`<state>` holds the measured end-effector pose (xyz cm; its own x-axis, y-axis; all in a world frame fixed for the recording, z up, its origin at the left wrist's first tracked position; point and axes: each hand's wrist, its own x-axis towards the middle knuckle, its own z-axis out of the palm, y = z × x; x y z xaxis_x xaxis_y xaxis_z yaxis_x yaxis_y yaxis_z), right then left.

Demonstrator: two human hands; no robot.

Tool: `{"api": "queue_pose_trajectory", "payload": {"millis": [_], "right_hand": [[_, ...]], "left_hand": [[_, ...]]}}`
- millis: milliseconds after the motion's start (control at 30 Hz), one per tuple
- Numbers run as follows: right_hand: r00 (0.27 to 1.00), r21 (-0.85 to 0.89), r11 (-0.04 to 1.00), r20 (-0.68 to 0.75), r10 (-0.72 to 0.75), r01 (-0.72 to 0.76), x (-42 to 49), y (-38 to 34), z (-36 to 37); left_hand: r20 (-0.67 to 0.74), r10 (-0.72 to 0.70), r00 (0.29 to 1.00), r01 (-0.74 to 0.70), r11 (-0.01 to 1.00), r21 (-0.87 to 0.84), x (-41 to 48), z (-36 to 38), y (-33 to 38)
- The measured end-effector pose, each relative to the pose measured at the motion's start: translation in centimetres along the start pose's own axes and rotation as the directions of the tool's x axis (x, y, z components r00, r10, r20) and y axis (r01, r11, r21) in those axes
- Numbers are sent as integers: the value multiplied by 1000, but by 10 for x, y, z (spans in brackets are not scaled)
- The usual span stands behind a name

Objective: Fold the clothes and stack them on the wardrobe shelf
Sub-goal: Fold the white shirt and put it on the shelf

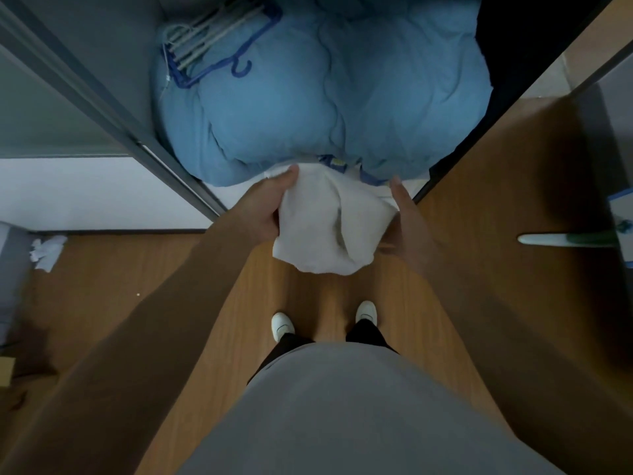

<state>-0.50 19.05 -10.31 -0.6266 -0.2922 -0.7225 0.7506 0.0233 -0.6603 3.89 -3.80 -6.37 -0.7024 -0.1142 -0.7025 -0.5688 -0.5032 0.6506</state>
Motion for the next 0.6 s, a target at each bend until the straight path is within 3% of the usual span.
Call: {"api": "queue_pose_trajectory", "payload": {"millis": [100, 167, 233, 333, 467, 600], "right_hand": [[999, -191, 981, 32, -36, 41, -14, 0, 4], [982, -289, 941, 119, -145, 174, -22, 1, 8], [952, -286, 909, 125, -278, 303, -26, 1, 16], [921, -228, 897, 0, -390, 380, -25, -3, 34], [928, -230, 921, -130, -350, 315, -22, -15, 50], [974, -69, 987, -164, -154, 144, -15, -28, 53]], "left_hand": [[-46, -51, 998, 48, 997, -67, 3, -1, 5], [-24, -81, 996, 80, 996, -35, 5, 0, 8], [2, -103, 995, 103, 994, 19, 5, 1, 9], [35, -97, 995, 94, 994, 60, 5, 3, 9], [148, -36, 988, 34, 999, 19, 0, -2, 6], [273, 43, 961, -81, 989, 128, -10, -19, -12]]}}
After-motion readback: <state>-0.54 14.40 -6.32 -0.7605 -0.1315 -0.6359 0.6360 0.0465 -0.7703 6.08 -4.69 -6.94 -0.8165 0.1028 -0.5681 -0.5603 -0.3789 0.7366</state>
